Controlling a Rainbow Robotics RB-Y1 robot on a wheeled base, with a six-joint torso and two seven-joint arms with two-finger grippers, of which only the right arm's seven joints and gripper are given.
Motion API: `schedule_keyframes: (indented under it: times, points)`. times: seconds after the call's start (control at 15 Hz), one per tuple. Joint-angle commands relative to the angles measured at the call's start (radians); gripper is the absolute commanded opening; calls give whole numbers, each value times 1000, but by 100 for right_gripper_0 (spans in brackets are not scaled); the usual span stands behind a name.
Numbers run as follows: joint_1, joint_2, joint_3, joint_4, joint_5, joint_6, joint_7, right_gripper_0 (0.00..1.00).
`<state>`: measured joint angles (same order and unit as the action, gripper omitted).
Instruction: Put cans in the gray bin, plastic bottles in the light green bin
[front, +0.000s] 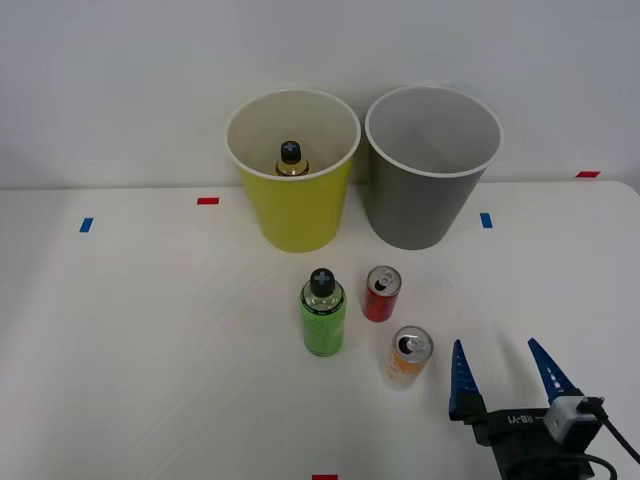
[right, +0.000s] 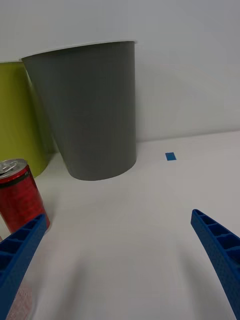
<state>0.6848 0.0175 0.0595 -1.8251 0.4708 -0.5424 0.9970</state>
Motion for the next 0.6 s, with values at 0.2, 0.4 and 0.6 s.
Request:
schedule_keyframes:
  times: [0.2, 0.4, 0.6]
  points:
    - [65, 0, 25, 0, -175, -90, 158, 100]
    - [118, 0, 92, 0, -426, -137, 408, 100]
    - [131, 0, 94, 0, -449, -146, 442, 100]
